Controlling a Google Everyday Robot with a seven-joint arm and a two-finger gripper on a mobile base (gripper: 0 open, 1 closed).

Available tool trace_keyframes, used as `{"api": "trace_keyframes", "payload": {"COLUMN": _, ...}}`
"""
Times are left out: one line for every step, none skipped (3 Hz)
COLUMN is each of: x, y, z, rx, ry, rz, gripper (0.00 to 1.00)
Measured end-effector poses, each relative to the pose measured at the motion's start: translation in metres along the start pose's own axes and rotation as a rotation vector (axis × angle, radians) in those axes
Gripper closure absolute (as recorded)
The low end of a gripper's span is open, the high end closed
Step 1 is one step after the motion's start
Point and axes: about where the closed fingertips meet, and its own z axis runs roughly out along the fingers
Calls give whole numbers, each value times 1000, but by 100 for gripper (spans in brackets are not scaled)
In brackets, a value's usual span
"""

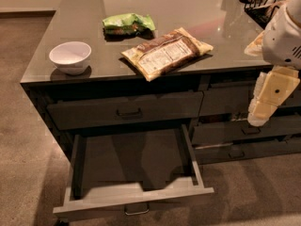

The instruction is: Close middle drawer

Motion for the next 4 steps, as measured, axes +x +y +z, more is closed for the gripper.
{"api": "trace_keyframes", "payload": {"x": 0, "y": 0, "z": 0, "rx": 0, "ry": 0, "rz": 0, "gripper": 0}}
{"api": "trace_keyframes", "payload": {"x": 2, "y": -5, "z": 27, "rx": -36, "ry": 4, "rz": 5, "gripper": 0}}
{"api": "trace_keyframes", "payload": {"x": 11, "y": 3, "z": 83, "rx": -86, "ry": -38, "rz": -18, "gripper": 0}}
{"api": "trace_keyframes", "payload": {"x": 21, "y": 31, "z": 131, "rx": -79, "ry": -105, "rz": -46, "gripper": 0}}
